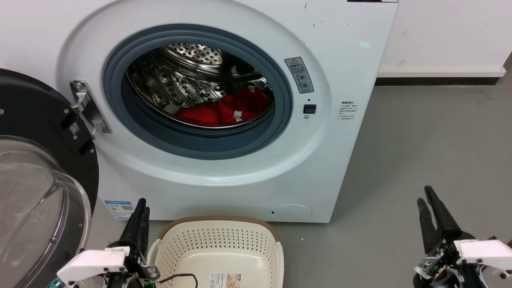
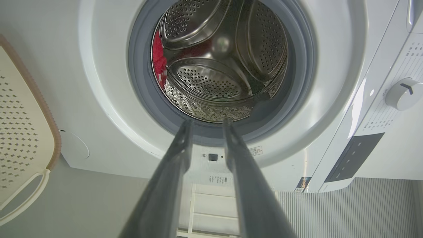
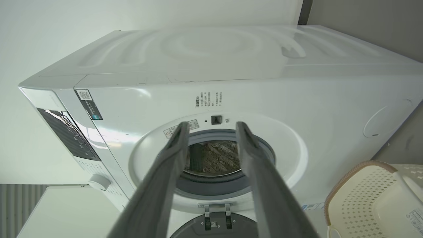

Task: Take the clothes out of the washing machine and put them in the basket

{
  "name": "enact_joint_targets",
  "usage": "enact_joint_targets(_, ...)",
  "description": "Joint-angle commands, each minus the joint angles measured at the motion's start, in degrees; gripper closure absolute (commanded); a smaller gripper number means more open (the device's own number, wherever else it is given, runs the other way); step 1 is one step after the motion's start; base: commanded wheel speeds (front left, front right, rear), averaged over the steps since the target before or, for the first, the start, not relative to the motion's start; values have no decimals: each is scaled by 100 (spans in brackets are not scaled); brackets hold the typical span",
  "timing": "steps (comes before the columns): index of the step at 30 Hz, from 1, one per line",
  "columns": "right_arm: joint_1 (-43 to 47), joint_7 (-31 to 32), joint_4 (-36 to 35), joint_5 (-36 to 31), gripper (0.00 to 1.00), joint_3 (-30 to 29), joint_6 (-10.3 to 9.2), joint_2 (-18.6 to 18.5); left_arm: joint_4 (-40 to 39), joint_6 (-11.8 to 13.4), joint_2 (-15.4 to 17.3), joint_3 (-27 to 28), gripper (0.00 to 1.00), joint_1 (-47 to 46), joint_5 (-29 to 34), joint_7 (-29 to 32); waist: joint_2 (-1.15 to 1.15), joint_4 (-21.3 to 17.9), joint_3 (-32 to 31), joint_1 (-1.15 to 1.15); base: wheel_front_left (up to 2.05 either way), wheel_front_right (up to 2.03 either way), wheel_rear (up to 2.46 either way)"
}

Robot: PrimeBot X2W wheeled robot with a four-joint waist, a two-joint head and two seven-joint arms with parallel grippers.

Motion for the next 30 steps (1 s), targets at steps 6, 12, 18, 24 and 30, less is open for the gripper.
enact_joint_targets(6,33,-223,-208,-192,0,83,0,-27,-205,-2,12,-211,0,-91,186,-223,0,-3,4,0,0,0,0)
enact_joint_targets(12,78,-394,-330,-879,0,60,0,-51,-396,-2,13,-278,0,-121,785,-387,0,-5,8,0,0,0,0)
enact_joint_targets(18,133,-549,-553,-1819,0,10,0,-22,-657,-2,14,-351,0,-145,1433,-540,0,-9,11,0,0,0,0)
enact_joint_targets(24,203,-690,-789,-2732,0,30,0,-11,-838,2,15,-449,0,-145,2202,-682,0,-13,10,0,0,0,0)
enact_joint_targets(30,312,-826,-966,-3488,0,94,0,-10,-902,67,16,-599,0,-138,3043,-818,0,-13,1,0,0,0,0)
